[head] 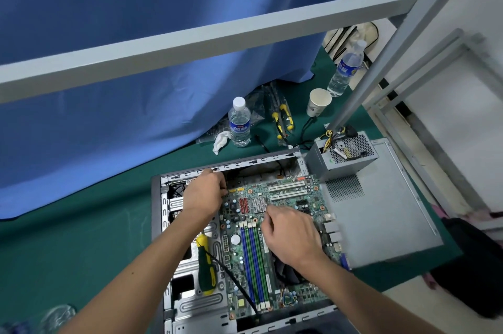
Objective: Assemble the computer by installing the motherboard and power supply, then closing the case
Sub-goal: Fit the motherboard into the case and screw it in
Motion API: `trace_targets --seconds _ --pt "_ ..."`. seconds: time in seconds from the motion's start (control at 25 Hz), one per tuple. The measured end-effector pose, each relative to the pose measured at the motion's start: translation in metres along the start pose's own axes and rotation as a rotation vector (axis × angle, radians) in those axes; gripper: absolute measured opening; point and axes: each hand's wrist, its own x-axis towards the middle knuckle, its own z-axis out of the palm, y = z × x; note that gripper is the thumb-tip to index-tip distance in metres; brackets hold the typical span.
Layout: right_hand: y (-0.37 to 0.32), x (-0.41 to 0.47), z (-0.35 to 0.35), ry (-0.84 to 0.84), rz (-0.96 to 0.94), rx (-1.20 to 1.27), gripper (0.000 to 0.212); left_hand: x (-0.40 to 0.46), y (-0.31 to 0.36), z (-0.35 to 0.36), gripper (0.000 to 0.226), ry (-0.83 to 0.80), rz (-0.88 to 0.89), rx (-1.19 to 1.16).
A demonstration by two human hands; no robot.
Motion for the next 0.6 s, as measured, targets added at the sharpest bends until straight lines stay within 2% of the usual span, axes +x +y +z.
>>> trace_targets --seconds 0.12,0.2,0.48,0.6 --pt "0.0017 0.0004 0.0013 0.003 0.002 -0.004 0.031 -0.0008 0.0045 -0.0013 0.002 0.008 0.018 0.095" --pt "0.0012 -0.0002 0.0022 0.004 -0.002 -0.004 0.031 0.0012 0.0074 -0.0029 0.005 -0.001 -0.004 0.125" --pt "0.0014 0.0025 0.0052 0.01 0.0 -0.01 0.039 0.0048 0.0085 0.002 0.006 -0.005 -0.088 0.038" --pt "0.0034 0.0021 0.0053 -0.001 0.002 -0.022 0.036 0.0009 0.0102 0.0001 0.01 0.008 -0.096 0.002"
